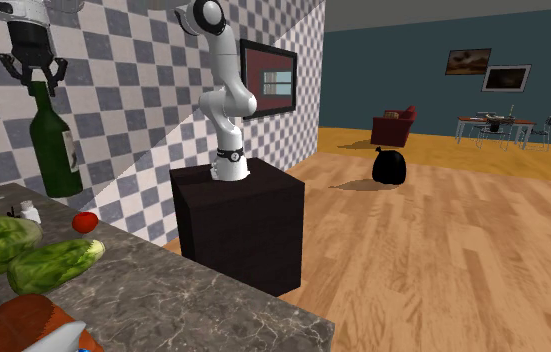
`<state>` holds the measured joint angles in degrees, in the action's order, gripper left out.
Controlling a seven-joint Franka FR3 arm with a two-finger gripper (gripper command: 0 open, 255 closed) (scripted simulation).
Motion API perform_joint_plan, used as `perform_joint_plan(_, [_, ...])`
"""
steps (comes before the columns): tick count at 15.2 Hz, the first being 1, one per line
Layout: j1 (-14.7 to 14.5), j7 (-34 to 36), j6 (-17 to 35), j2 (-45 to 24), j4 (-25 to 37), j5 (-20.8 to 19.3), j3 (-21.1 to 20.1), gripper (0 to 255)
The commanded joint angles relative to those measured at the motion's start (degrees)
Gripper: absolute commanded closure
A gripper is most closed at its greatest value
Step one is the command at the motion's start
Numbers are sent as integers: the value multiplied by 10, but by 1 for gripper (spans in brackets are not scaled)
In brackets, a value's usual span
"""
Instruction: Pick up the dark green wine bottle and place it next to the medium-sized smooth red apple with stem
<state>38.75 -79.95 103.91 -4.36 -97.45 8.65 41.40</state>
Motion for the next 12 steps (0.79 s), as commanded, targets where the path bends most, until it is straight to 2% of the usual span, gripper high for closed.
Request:
perform_joint_plan(1, [0,-2,17,-1,-15,2,0,255])
perform_joint_plan(12, [0,-16,98,-12,-90,14,-2,255])
